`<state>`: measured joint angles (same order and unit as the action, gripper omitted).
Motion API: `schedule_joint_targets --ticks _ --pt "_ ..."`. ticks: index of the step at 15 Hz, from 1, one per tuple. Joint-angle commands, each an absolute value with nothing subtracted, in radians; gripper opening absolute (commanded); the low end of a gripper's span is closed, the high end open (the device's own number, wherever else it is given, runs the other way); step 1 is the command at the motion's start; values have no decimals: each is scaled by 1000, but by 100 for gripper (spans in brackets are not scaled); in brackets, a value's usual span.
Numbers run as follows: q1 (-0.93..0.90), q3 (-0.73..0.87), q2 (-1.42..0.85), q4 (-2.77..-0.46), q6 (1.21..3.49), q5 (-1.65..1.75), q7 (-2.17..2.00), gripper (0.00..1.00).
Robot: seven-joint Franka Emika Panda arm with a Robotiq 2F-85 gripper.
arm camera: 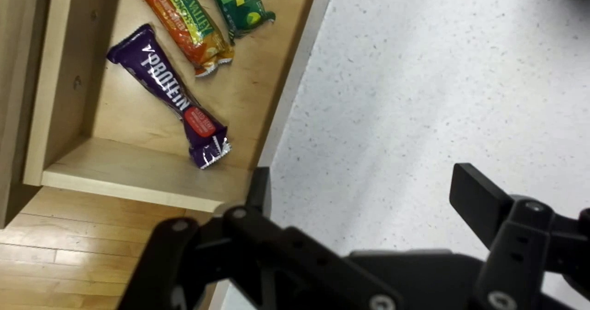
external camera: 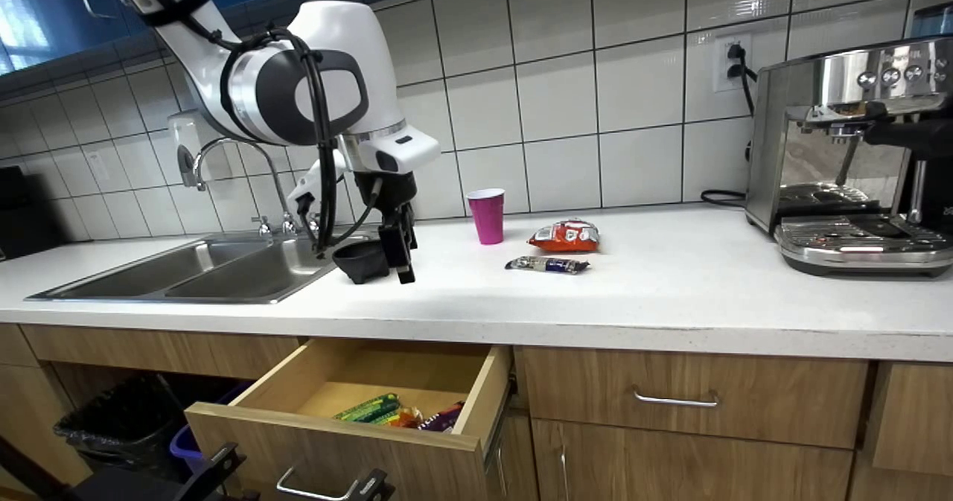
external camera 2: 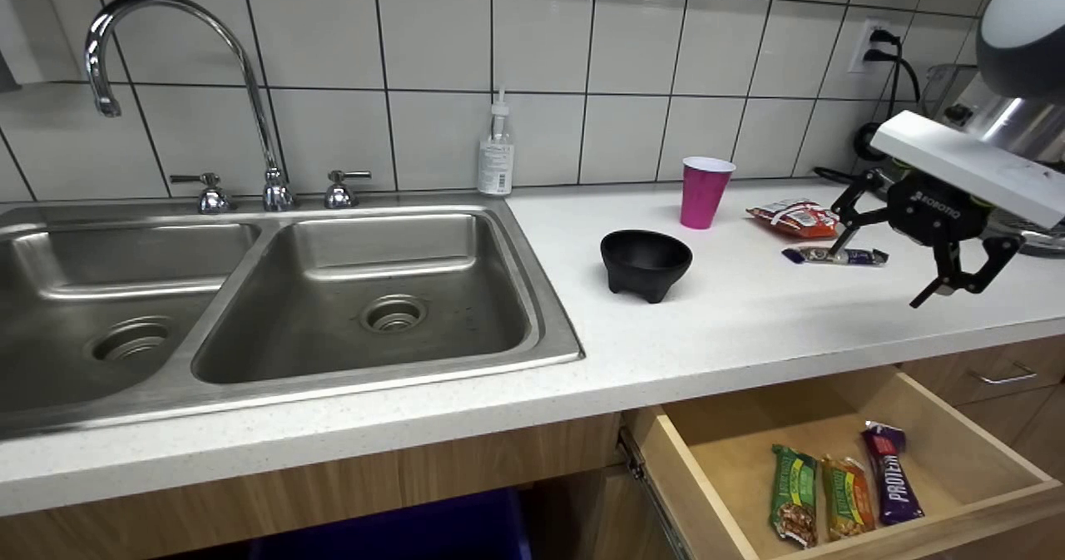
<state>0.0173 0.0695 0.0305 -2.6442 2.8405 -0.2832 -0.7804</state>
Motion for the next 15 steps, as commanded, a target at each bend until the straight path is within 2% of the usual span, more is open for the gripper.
schedule_joint_targets --ticks 1,15 --pt "49 77 5 -2553 2765 -286 -752 100" --pt "91 139 -190 -2258 2656 -285 -763 100"
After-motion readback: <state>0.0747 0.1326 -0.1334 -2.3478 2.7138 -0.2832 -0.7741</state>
